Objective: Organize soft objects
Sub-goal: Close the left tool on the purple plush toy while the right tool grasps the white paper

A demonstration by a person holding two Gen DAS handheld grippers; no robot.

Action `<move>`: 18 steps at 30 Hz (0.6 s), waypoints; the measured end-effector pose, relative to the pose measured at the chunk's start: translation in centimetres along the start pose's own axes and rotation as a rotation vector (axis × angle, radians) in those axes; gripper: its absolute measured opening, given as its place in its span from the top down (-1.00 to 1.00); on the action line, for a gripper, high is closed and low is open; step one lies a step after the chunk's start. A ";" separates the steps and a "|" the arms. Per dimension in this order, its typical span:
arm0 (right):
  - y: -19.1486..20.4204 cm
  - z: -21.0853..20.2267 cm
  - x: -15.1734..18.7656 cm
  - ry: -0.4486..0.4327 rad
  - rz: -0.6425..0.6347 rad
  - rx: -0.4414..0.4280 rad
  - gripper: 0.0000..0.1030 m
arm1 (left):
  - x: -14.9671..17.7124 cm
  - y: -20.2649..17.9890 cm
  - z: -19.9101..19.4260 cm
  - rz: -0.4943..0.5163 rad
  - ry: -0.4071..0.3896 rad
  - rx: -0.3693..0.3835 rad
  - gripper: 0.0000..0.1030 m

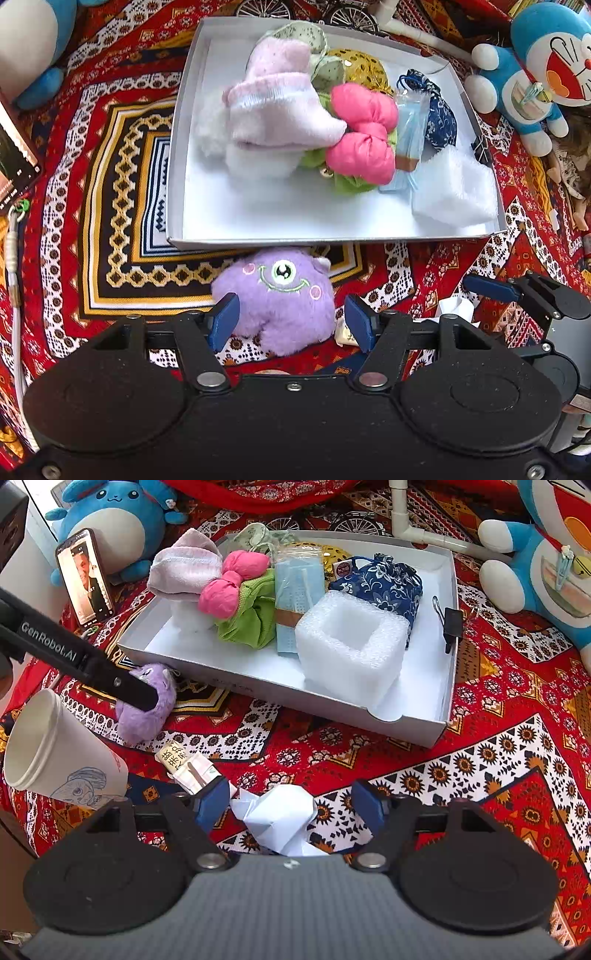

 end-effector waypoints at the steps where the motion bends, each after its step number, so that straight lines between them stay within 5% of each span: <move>1: 0.0 -0.1 0.0 0.000 0.003 0.001 -0.55 | 0.0 0.0 0.1 -0.001 -0.001 -0.004 -0.18; 7: -0.3 -0.5 0.3 -0.003 0.017 -0.002 -0.13 | -0.3 -0.3 0.3 -0.006 0.001 -0.029 -0.17; 10: -0.4 -0.7 0.4 -0.010 0.016 0.007 0.12 | -0.2 -0.5 0.2 0.014 -0.005 -0.068 0.04; 14: -0.5 -0.8 0.6 -0.028 0.027 0.000 0.13 | -0.1 -0.4 -0.1 0.012 -0.027 -0.078 0.13; 18: -0.5 -1.2 0.4 -0.046 0.050 -0.011 0.14 | -0.1 -0.4 -0.7 -0.019 -0.061 -0.046 0.63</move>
Point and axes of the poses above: each gripper's, at about its wrist camera, not at the fingertips, and z roughly the way its jaws point, y to its left, x to its underside, the point moved 5 cm from there along z, roughly the way its jaws point, and after that the axes turned 12 degrees about z, right-handed, at the moved point
